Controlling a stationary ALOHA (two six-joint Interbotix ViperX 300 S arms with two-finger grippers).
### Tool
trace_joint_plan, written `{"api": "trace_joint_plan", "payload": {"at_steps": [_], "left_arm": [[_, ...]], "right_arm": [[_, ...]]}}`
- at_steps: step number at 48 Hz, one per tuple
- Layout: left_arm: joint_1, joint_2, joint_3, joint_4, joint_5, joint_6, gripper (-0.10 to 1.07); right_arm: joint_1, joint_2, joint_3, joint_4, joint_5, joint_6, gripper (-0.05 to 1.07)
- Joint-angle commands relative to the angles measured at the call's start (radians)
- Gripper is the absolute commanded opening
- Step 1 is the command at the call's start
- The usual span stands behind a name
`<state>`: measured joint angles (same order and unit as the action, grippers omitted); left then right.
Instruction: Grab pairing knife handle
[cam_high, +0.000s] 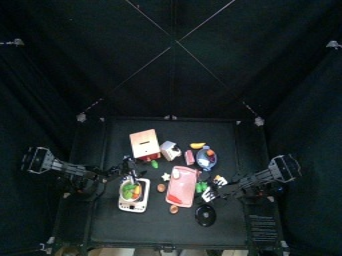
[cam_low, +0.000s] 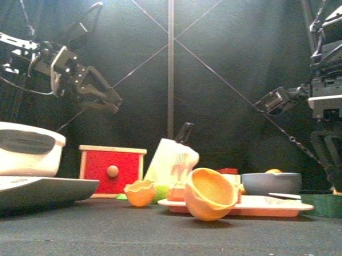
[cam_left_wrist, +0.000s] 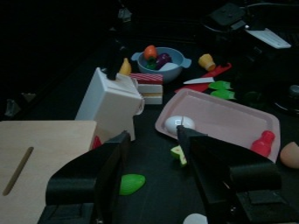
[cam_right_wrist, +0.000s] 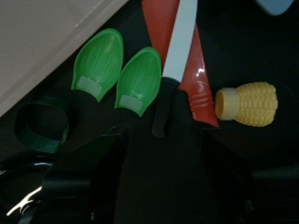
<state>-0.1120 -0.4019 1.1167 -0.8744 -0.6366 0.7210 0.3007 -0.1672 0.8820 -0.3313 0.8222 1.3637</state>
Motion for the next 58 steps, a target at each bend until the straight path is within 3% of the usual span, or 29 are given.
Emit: {"api": "trace_joint_plan", "payload": {"at_steps": [1, 28, 40, 58], "left_arm": [[-0.002, 0.0, -0.014, 0.005, -0.009, 0.002, 0.85], [-0.002, 0.0, -0.014, 0.008, -0.009, 0.002, 0.85], [-0.002, 0.0, -0.015, 0.009, -0.009, 0.002, 0.85], [-0.002, 0.0, -0.014, 0.041, -0.009, 0.002, 0.85]], "right_arm": [[0.006, -0.002, -0.002, 0.009, -0.012, 0.002, 0.85], [0.005, 0.08, 0.018, 0.006, -0.052, -0.002, 0.7], [0.008, 0.051, 0.005, 0.003, -0.044, -0.003, 0.56], [0.034, -0.063, -0.066, -0.003, 0.051, -0.009, 0.54]]}}
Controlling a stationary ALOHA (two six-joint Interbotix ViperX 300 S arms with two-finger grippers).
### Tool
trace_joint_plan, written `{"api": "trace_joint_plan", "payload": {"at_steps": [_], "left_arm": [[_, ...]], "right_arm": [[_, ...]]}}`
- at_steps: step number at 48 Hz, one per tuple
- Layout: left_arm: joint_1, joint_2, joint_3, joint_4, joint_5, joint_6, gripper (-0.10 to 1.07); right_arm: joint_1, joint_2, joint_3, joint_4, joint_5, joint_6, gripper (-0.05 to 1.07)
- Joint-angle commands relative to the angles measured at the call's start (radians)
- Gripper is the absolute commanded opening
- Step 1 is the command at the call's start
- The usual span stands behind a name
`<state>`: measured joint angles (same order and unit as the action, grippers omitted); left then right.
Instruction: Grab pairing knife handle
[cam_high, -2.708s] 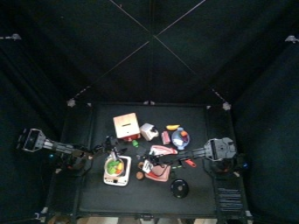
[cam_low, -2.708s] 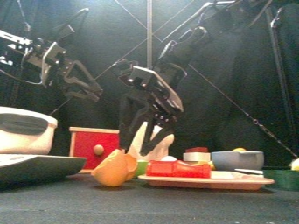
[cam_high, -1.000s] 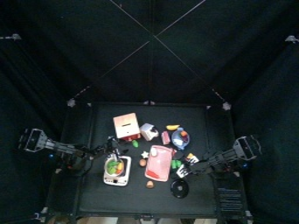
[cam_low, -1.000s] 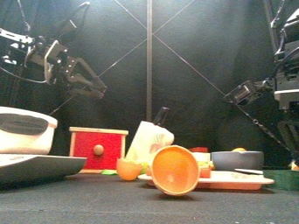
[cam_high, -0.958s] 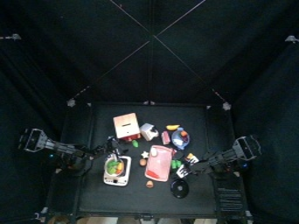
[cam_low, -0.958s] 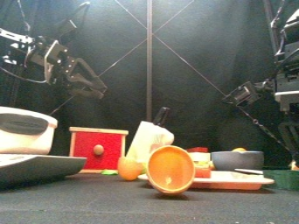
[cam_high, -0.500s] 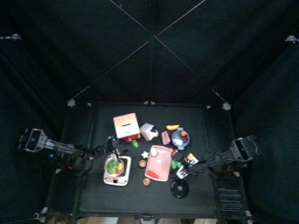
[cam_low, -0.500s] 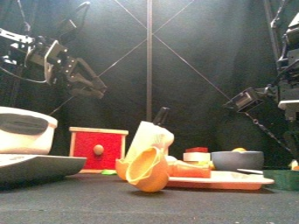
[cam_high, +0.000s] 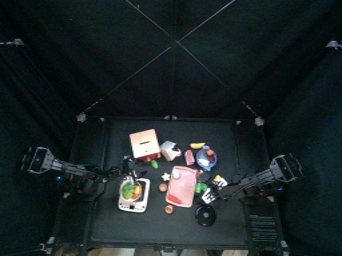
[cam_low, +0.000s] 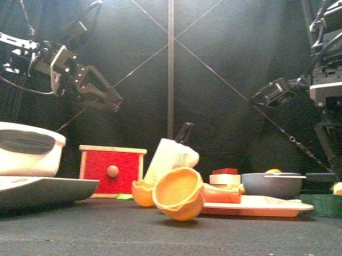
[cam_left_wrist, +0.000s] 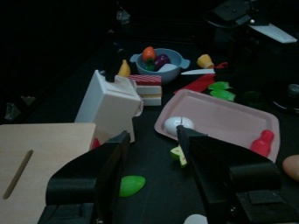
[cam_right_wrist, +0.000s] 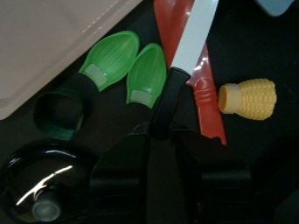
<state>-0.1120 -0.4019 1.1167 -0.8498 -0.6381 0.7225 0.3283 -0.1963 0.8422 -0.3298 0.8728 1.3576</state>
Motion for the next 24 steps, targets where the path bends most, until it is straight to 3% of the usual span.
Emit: {"api": "trace_joint_plan", "payload": {"at_steps": [1, 16, 24], "left_arm": [[-0.002, 0.0, -0.015, 0.018, -0.008, 0.0, 0.85], [-0.002, 0.0, -0.014, 0.041, -0.006, 0.005, 0.85], [-0.002, 0.0, -0.014, 0.14, -0.003, 0.005, 0.85]], "right_arm": [[0.006, -0.034, -0.026, -0.005, -0.002, -0.003, 0.54], [0.017, -0.049, -0.063, -0.028, -0.138, -0.017, 0.54], [0.012, -0.1, -0.078, -0.037, -0.282, -0.02, 0.52]]}}
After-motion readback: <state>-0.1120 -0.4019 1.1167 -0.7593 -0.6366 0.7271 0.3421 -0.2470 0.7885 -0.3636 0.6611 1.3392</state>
